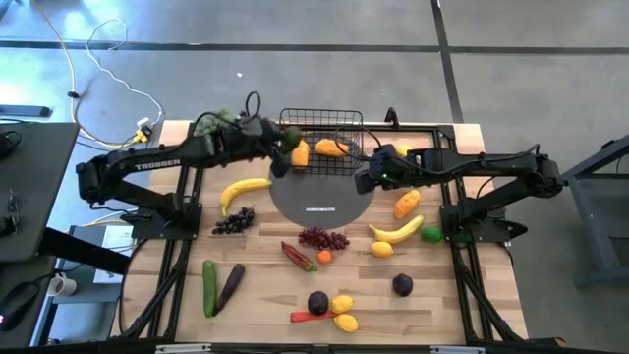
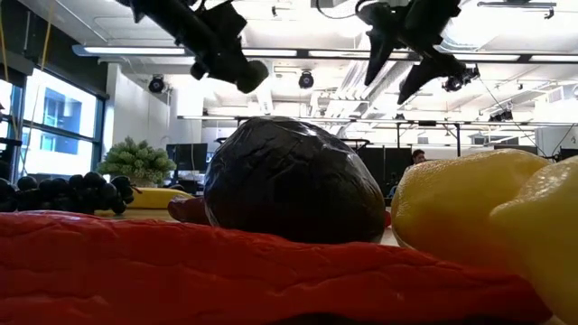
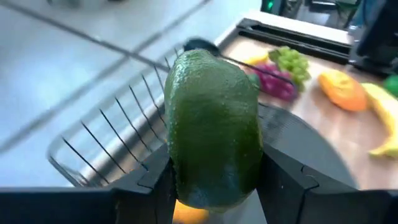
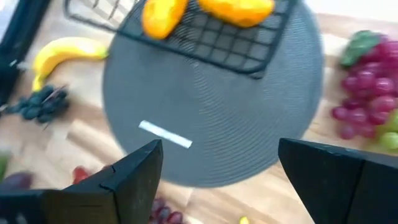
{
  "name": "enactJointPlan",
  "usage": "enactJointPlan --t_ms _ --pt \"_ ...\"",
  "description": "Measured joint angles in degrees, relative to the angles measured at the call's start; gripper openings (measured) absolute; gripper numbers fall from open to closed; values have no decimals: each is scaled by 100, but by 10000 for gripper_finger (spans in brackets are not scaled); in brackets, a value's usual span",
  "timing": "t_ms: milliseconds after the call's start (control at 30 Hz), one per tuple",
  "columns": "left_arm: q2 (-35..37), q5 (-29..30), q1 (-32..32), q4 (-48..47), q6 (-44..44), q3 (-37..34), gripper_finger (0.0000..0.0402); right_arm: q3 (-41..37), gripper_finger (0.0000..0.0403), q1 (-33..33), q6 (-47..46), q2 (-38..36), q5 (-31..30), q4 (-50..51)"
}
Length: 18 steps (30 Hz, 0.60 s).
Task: Build produce basket
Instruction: Put the left green lime into the black wire basket
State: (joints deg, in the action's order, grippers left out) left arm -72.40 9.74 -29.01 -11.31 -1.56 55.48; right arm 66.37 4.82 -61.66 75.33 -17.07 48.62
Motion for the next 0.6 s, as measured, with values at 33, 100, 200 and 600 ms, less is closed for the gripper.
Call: enactJointPlan --t_ms 33,100,200,600 --pt "-29 -2 -86 130 192 0 163 0 300 0 -52 0 -96 44" --pt "-131 10 -248 395 533 2 163 0 300 1 -147 0 -249 68" --pt "-340 10 -485 582 801 1 163 0 300 2 -154 2 -355 61" --pt "-1285 -10 -1003 998 885 0 168 0 300 90 -152 0 -705 67"
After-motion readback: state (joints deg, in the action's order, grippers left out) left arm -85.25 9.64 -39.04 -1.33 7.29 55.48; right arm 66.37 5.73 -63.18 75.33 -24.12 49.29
